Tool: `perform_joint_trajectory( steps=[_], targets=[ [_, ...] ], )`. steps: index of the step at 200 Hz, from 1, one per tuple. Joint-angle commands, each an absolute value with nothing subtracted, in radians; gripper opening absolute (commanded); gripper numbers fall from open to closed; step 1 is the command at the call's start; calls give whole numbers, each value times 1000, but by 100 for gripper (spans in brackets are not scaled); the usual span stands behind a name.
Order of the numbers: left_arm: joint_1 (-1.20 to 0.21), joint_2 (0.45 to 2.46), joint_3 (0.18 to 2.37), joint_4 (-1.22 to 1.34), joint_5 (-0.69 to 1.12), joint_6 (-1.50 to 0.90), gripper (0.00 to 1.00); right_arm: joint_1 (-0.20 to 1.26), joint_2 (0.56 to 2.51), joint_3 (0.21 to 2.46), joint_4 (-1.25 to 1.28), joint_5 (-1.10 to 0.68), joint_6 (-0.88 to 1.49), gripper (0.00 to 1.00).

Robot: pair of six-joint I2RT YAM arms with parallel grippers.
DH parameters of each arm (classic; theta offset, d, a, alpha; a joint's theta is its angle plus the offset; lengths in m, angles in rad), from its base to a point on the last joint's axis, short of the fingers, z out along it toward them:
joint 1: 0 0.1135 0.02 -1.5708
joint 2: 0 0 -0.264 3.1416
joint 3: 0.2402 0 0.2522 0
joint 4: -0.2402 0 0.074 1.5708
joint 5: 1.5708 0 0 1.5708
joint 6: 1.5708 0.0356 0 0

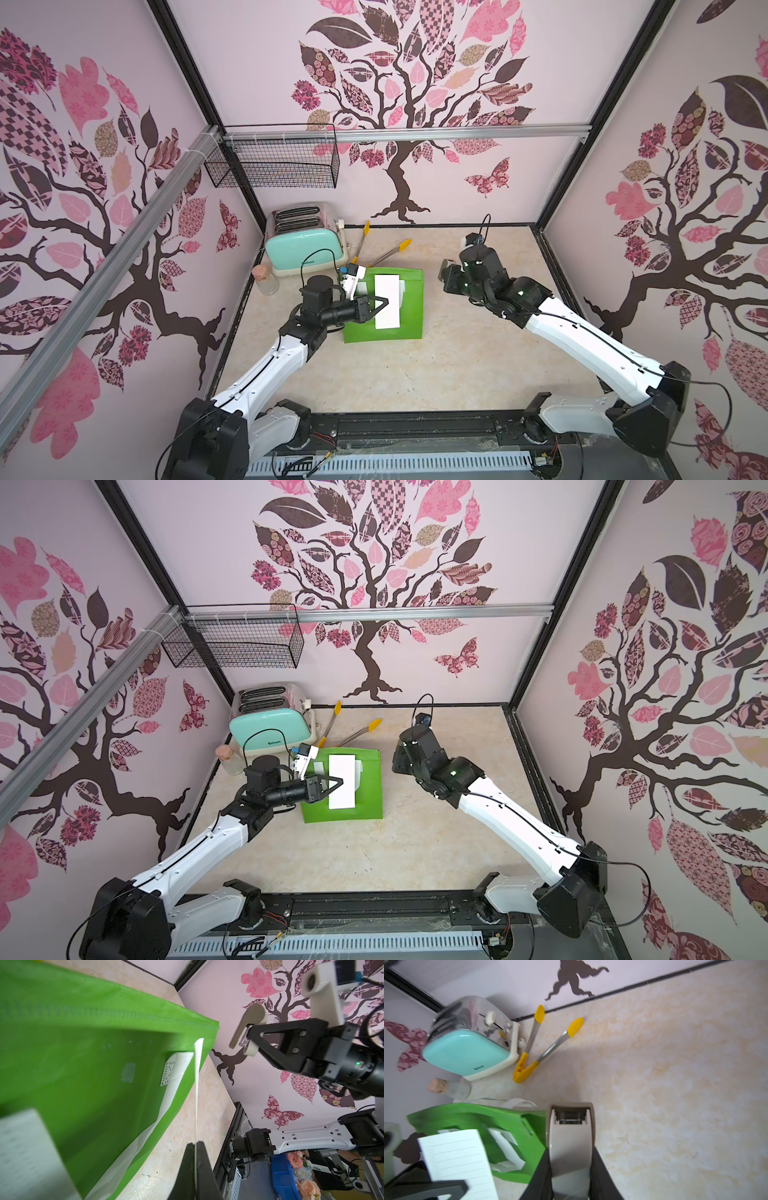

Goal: Staple the receipts to the bags
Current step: Hold the receipt from the takeout bag, then place the stapler in the takeout bag.

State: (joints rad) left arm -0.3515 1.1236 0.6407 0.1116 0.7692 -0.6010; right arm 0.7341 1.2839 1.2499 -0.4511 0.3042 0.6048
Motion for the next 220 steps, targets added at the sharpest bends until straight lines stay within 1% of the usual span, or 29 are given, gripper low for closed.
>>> perform_joint_trajectory(
  steps=[1, 23, 66, 124, 144, 161, 220],
  targets=[
    [-340, 1138, 691, 154, 765, -587, 0, 796, 1312, 1308, -293, 458, 552, 7],
    [-324, 1154, 688, 204, 769, -599, 0, 846, 1362, 1342, -202, 488, 524, 7],
    [-309, 1203, 698, 225, 811, -614, 0, 924, 1461, 1359, -31, 557, 443, 7],
    [-304, 1209, 694, 213, 807, -613, 0, 1024, 1554, 1365, 89, 699, 365, 8],
    [-304, 1216, 696, 211, 809, -614, 0, 1042, 1585, 1376, 95, 745, 370, 8],
    [-302, 1222, 698, 206, 815, -614, 0, 1044, 1606, 1378, 112, 740, 370, 8],
    [-298, 1238, 703, 196, 812, -613, 0, 1045, 1687, 1441, 53, 731, 396, 8]
  ],
)
